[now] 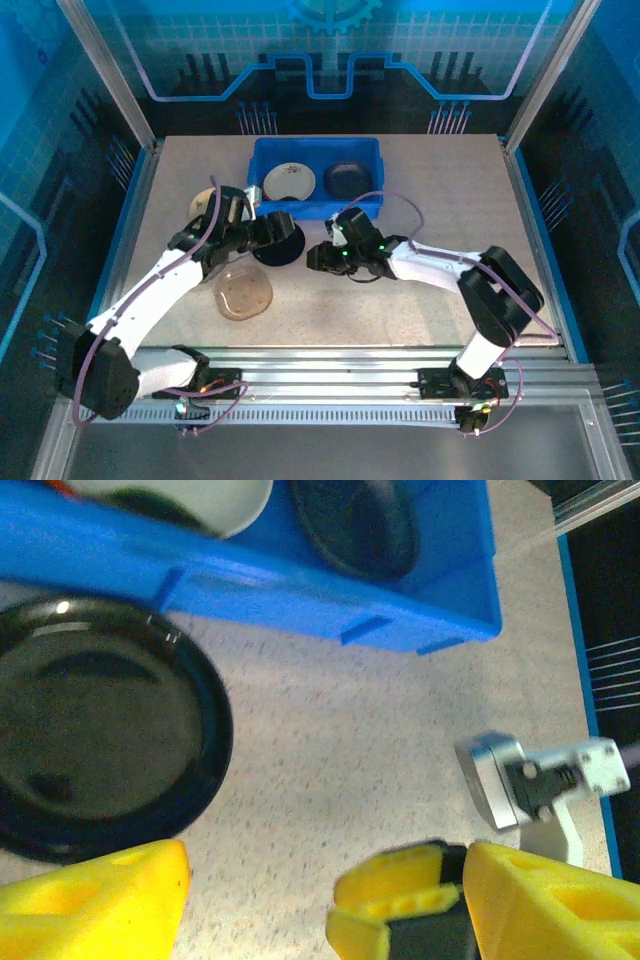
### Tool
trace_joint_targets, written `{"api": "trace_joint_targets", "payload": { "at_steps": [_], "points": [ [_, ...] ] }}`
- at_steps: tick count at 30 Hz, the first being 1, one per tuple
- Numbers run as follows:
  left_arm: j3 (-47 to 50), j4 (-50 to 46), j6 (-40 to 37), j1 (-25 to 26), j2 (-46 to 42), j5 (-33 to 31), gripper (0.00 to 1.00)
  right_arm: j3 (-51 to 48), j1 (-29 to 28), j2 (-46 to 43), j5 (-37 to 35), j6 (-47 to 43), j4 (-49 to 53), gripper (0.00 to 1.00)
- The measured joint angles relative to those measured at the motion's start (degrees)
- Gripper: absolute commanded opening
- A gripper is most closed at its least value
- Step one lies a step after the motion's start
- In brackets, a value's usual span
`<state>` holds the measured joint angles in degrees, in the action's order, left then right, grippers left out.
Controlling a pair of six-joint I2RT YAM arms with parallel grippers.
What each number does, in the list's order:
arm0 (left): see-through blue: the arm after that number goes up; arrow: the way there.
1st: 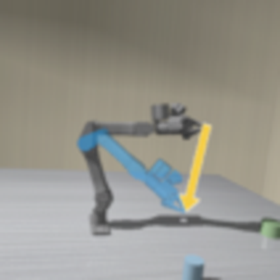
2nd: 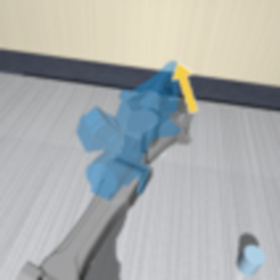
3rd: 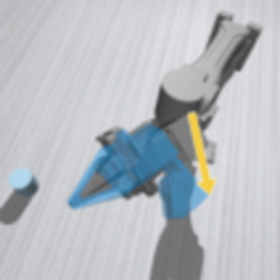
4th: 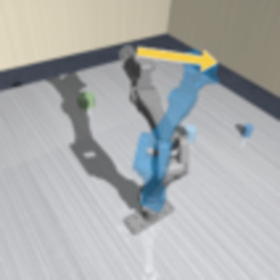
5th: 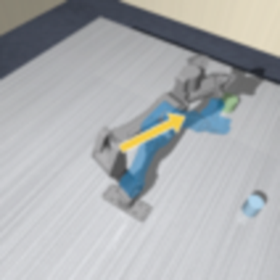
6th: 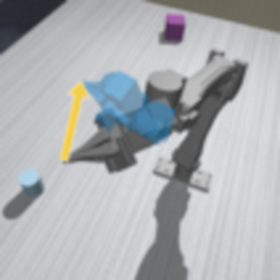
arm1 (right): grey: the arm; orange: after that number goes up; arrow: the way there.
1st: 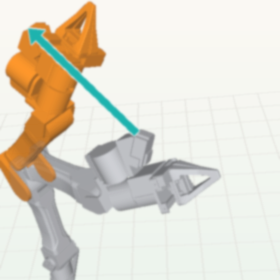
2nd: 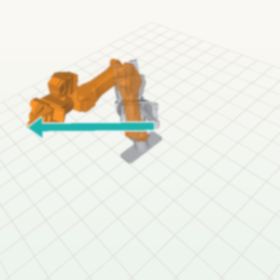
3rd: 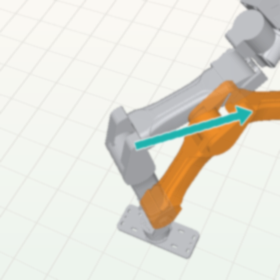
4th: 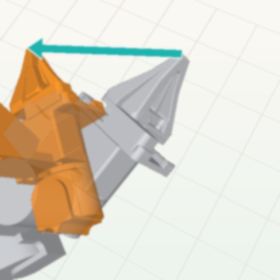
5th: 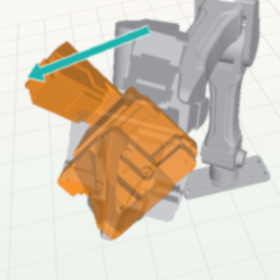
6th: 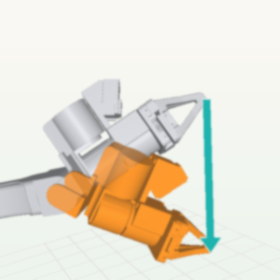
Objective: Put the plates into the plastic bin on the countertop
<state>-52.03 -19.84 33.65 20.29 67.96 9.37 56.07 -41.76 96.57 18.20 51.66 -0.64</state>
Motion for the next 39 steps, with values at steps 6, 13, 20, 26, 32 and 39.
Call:
{"api": "trace_joint_targets", "payload": {
  "at_steps": [6,13,20,26,32,39],
  "points": [
    [7.5,-0.6,2.4,-1.0,-5.9,0.7,0.69,8.5,-1.1,9.8,4.3,0.2,0.4,0.28],
    [12.9,-1.8,4.4,-3.0,-12.2,1.6,0.69,19.5,-3.5,19.1,8.5,-2.1,5.8,0.28],
    [18.1,-1.2,7.0,-8.2,-16.8,4.5,0.69,26.2,-5.2,23.7,10.8,-4.4,12.4,0.31],
    [18.9,-0.8,8.0,-10.3,-17.6,6.1,0.69,29.9,-5.5,26.1,11.7,-6.6,17.3,0.33],
    [19.1,-0.9,8.0,-12.3,-18.2,7.3,0.69,32.9,-6.0,28.3,13.3,-8.9,21.3,0.34],
    [19.1,-0.9,7.8,-15.5,-19.3,8.5,0.70,34.3,-6.3,30.4,14.6,-10.2,23.8,0.33]
  ]
}}
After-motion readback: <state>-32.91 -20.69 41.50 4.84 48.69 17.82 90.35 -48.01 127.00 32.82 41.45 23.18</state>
